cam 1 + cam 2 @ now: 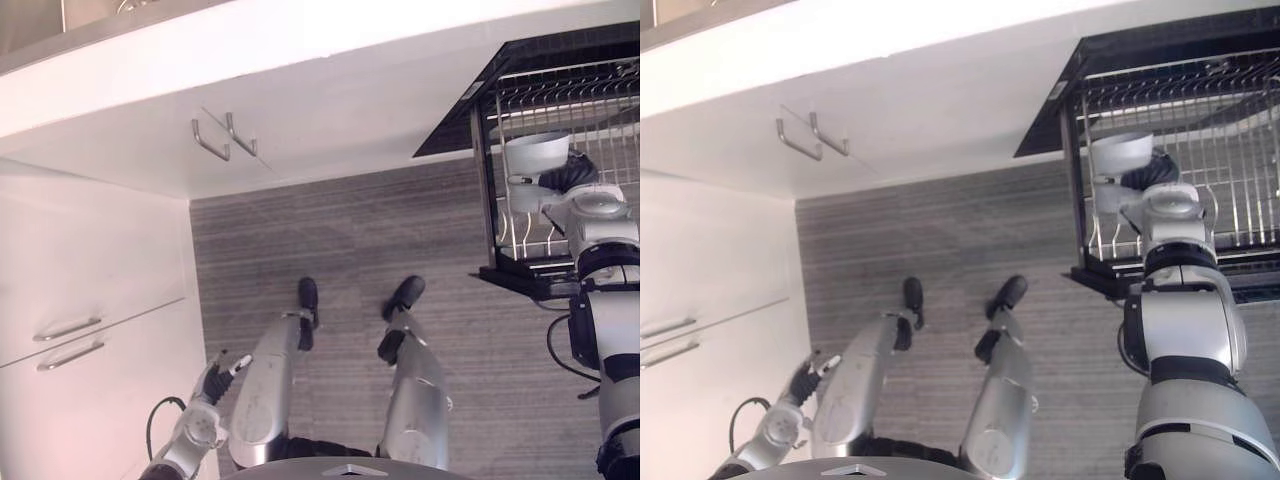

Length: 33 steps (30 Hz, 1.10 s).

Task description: Walk over to the sink, pick up the cup, carry it to the dishwasher, place the cup inside the dishwasher, then close the dishwasher door

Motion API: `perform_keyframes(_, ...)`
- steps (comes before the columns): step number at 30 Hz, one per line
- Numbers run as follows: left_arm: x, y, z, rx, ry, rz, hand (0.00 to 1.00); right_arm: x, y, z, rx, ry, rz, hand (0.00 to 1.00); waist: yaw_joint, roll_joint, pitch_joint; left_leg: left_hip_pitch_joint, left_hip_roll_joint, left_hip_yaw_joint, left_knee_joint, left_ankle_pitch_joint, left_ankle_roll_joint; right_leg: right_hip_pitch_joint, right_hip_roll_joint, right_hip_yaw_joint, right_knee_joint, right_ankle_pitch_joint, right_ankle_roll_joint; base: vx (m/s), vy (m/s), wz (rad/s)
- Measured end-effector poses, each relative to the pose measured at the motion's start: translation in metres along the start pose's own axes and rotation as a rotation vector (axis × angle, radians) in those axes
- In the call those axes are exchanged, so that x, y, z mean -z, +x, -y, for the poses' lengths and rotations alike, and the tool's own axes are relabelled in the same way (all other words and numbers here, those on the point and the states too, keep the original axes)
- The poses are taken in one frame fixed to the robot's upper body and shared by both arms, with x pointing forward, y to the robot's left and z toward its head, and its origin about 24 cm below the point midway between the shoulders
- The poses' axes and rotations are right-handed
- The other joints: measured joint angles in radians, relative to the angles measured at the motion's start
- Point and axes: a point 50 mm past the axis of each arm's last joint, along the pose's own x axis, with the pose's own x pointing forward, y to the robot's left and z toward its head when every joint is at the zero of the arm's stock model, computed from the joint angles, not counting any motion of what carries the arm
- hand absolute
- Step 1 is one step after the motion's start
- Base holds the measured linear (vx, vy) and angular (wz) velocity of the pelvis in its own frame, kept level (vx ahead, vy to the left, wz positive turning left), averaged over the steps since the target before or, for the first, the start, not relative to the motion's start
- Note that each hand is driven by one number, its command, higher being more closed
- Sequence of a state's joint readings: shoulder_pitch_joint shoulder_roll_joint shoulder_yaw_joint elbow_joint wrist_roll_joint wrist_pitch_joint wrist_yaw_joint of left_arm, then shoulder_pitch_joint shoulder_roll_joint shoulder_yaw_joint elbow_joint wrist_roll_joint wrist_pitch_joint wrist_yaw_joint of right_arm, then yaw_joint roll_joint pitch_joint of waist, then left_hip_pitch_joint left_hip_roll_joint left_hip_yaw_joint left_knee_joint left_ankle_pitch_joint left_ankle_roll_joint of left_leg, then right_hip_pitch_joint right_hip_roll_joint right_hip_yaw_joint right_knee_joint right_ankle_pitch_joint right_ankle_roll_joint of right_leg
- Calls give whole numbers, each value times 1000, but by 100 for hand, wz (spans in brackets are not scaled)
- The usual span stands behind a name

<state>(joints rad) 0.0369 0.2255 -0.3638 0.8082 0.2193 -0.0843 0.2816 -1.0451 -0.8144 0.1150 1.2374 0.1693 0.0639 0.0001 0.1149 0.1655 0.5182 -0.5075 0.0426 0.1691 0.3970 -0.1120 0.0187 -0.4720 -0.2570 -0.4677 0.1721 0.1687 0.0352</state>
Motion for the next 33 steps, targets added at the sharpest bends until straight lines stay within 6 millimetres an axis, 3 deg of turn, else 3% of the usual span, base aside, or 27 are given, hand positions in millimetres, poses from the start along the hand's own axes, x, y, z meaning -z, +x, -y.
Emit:
perform_keyframes(11,-3,3,2,-26,29,6,0,-15,0,-1,113,28,85,0,14,0,0,-2,1,0,-35,40,-9,-29,-4,-3,25,-9,-19,5,-4,2)
perform_keyframes(17,3,1,4,-47,39,-31,0,-29,-2,2,150,163,199,0,-10,0,0,75,2,11,-59,39,-10,36,0,5,16,-12,-18,13,16,-4)
perform_keyframes(20,7,0,4,-51,45,-56,0,-26,-8,0,141,277,271,0,-26,-2,1,153,2,19,-94,42,-14,110,9,6,-20,-10,-13,40,22,-8)
perform_keyframes(21,10,-2,4,-51,43,-71,0,-15,-12,-5,125,394,276,0,-42,-5,3,199,4,21,-109,40,-17,156,17,5,-39,-12,-6,62,14,-7)
perform_keyframes(26,26,-11,7,-28,44,-137,0,42,-32,-25,111,564,232,0,-87,-29,-16,309,12,33,-139,23,-27,257,33,6,-61,-27,7,88,12,-10)
perform_keyframes(28,41,-19,11,11,54,-206,0,70,-50,-38,102,613,206,0,-98,-53,-74,345,24,55,-140,4,-32,281,39,14,-61,-40,10,133,5,-23)
perform_keyframes(31,60,-31,19,59,-24,-314,0,82,-73,-48,87,668,247,0,-117,-71,-117,424,32,62,-157,-17,-39,355,49,13,-62,-65,18,117,-12,-13)
perform_keyframes(33,86,-48,28,90,-177,-461,0,93,-102,-59,36,741,281,0,-123,-99,-208,469,39,66,-187,-27,-44,393,61,9,-82,-82,31,135,-25,-7)
